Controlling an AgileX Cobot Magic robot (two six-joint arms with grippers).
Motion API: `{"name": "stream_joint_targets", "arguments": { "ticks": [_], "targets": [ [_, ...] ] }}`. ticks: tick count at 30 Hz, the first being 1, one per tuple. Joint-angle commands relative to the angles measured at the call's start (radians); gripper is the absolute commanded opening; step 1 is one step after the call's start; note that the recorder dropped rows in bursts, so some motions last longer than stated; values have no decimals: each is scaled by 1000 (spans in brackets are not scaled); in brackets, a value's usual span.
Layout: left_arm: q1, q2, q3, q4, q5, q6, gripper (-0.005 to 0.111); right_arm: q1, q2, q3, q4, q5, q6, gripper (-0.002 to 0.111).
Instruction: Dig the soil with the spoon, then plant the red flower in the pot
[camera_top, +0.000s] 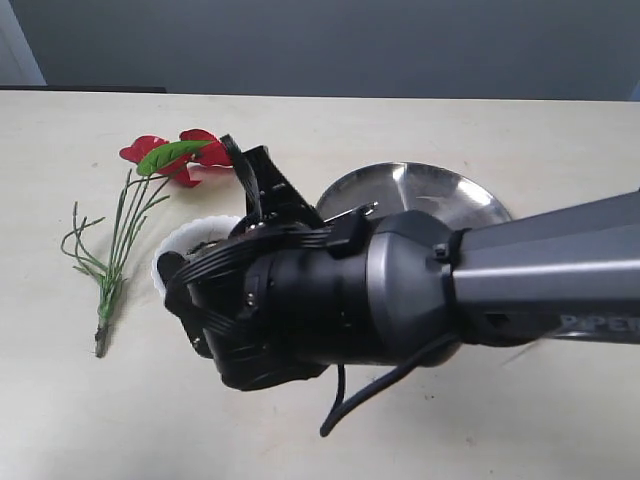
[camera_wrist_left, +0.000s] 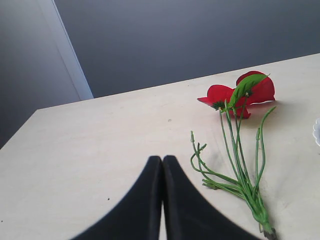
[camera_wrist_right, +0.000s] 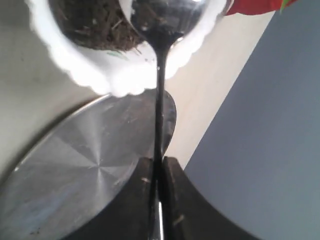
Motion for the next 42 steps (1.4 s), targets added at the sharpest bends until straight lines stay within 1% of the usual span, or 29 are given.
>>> {"name": "stream_joint_targets", "arguments": {
  "ticks": [1, 3, 5, 7, 10, 13, 16, 19, 23, 27, 30, 32, 34, 42],
  "targets": [
    [3, -4, 0, -3, 2, 0, 0, -10, 12, -6, -34, 60, 26, -1],
    [3, -4, 0, -3, 2, 0, 0, -10, -23, -6, -54, 69, 161, -1],
    [3, -4, 0, -3, 2, 0, 0, -10, -89, -6, -49, 28, 264, -1],
    [3, -4, 0, -3, 2, 0, 0, -10, -128, -6, -26, 10, 293, -1],
    [3, -4, 0, -3, 2, 0, 0, -26, -166, -6, 2, 32, 348, -1],
    [3, -4, 0, -3, 2, 0, 0, -100, -185, -6, 87, 30, 371, -1],
    [3, -4, 0, -3, 2, 0, 0, -225, -187, -6, 202, -17, 371, -1],
    [3, -4, 0, -3, 2, 0, 0, -344, -185, -6, 335, -136, 345, -1],
    [3, -4, 0, -3, 2, 0, 0, -489, -173, -6, 530, -255, 250, -1],
    [3, -4, 0, -3, 2, 0, 0, -621, -136, -24, 725, -263, 92, -1],
    [3, -4, 0, -3, 2, 0, 0, -688, -93, -52, 872, -219, -62, -1],
    [3, -4, 0, -3, 2, 0, 0, -714, -64, -74, 928, -184, -140, -1],
    [3, -4, 0, -3, 2, 0, 0, -728, -34, -92, 959, -168, -171, -1],
    [3, -4, 0, -3, 2, 0, 0, -735, 115, -208, 988, -55, -193, -1]
  ]
}}
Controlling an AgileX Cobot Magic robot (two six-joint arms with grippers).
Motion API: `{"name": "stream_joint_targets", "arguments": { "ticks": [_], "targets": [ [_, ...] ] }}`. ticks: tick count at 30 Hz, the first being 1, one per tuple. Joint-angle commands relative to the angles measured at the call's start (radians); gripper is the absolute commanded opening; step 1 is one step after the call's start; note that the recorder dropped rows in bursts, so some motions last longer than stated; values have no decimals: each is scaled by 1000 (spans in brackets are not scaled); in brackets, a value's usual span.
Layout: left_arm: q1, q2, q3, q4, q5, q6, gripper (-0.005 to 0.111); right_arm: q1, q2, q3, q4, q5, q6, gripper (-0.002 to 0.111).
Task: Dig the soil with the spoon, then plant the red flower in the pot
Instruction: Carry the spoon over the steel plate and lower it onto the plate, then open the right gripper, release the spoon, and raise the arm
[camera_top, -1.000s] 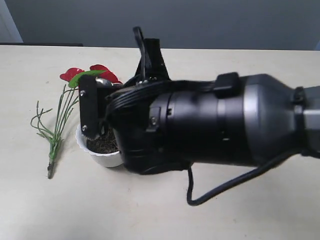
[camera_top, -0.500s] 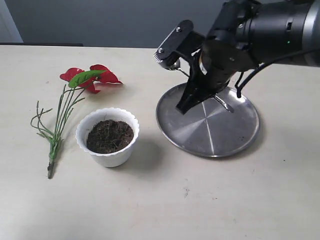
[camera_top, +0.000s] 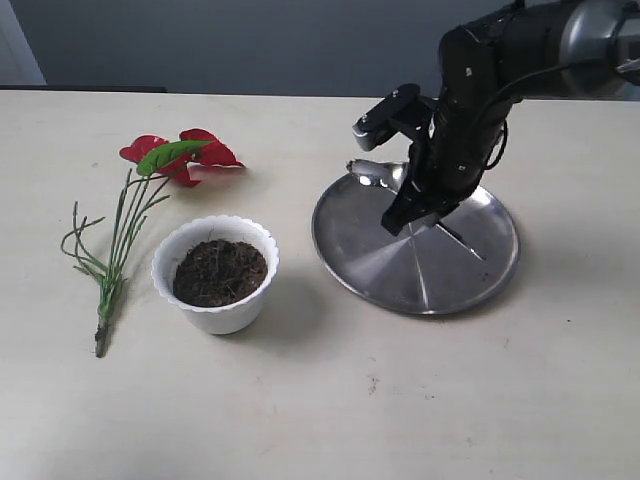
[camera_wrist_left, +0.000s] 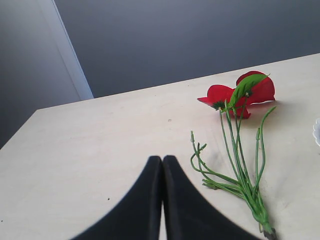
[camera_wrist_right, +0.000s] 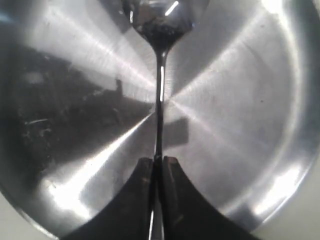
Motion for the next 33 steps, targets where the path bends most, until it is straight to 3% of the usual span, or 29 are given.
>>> {"name": "stream_joint_targets", "arguments": {
  "ticks": [1, 11, 22, 28, 33],
  "targets": [
    [3, -4, 0, -3, 2, 0, 0, -6, 82, -69, 18, 67, -15, -1],
    [3, -4, 0, -3, 2, 0, 0, -6, 149, -111, 30, 76, -1, 0],
    [3, -4, 0, -3, 2, 0, 0, -6, 149, -111, 1, 66, 7, 38],
    [3, -4, 0, -3, 2, 0, 0, -6, 118, -111, 8, 51, 30, 41],
    [3, -4, 0, -3, 2, 0, 0, 1, 52, -131, 46, -7, 172, 41]
  ]
}}
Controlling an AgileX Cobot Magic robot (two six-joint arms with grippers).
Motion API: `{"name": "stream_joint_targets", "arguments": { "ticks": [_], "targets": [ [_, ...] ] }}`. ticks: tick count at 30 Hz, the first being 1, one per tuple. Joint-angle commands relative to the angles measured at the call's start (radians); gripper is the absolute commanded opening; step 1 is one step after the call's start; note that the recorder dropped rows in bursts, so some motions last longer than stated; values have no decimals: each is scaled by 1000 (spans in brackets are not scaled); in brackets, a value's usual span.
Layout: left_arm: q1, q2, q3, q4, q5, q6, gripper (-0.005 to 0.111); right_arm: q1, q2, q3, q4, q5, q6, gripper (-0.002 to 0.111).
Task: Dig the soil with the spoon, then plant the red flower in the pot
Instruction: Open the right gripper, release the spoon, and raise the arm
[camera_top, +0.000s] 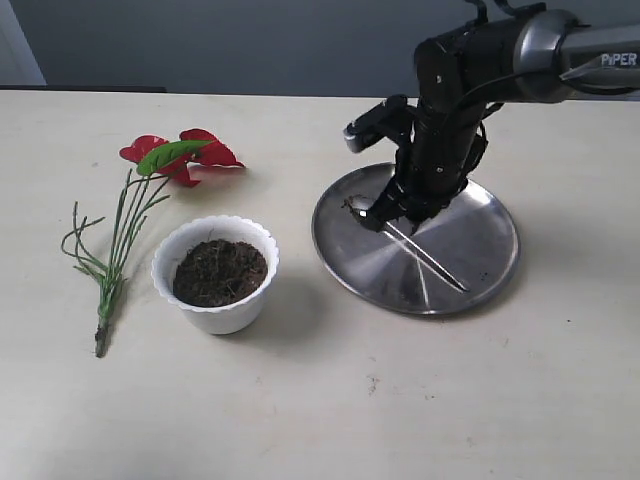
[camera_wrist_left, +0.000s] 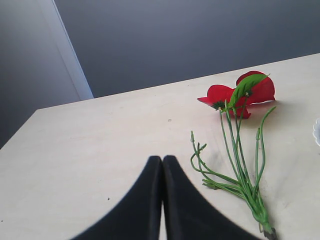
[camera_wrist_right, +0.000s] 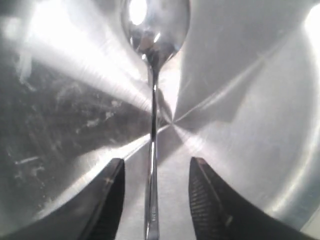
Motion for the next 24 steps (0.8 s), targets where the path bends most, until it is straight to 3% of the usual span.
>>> {"name": "stream_joint_targets", "arguments": {
  "ticks": [1, 5, 8, 16, 24],
  "targets": [
    [3, -4, 0, -3, 2, 0, 0, 4, -68, -40, 62, -42, 134, 41],
    [3, -4, 0, -3, 2, 0, 0, 31, -82, -138, 315, -36, 190, 41],
    [3, -4, 0, -3, 2, 0, 0, 87, -78, -217, 473, -35, 93, 41],
    [3, -4, 0, -3, 2, 0, 0, 307, 17, -487, 372, -136, 182, 41],
    [3, -4, 0, -3, 2, 0, 0, 395, 281, -888, 210, 92, 403, 41]
  ]
}}
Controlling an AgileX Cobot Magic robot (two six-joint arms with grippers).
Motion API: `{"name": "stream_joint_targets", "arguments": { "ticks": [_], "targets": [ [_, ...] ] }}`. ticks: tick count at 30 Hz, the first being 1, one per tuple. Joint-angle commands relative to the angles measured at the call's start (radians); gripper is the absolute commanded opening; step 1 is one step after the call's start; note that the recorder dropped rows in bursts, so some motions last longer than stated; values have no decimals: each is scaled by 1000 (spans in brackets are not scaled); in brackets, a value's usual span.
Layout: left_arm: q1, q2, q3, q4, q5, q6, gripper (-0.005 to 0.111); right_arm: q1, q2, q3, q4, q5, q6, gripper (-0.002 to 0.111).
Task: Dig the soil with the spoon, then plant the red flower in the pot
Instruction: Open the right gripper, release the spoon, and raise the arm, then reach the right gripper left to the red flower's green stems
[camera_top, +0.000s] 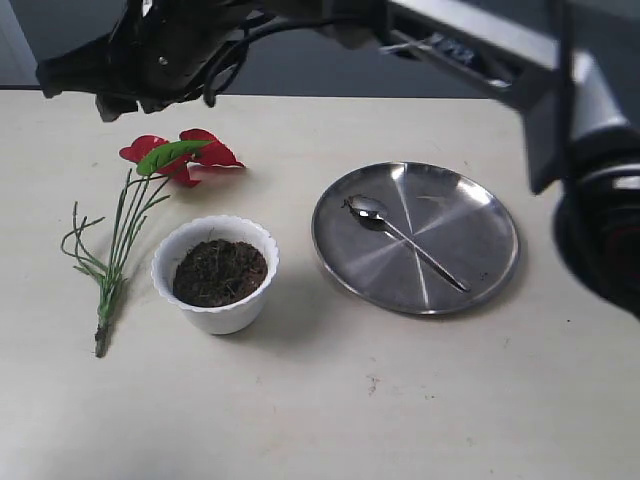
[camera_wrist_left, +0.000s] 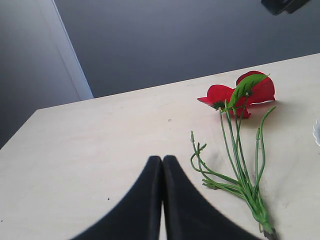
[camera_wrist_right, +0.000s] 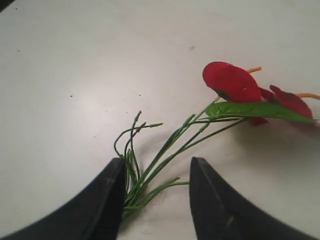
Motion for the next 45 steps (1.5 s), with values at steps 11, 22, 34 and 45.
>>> {"name": "stream_joint_targets", "arguments": {
  "ticks": [11, 22, 34, 45],
  "targets": [
    [3, -4, 0, -3, 2, 0, 0, 43, 302, -420, -72, 190, 168, 41],
    [3, -4, 0, -3, 2, 0, 0, 116, 319, -420, -94, 209, 160, 41],
    [3, -4, 0, -3, 2, 0, 0, 183, 322, -418, -270, 180, 269, 41],
    [3, -4, 0, -3, 2, 0, 0, 159, 353, -418, -316, 147, 329, 41]
  ]
}}
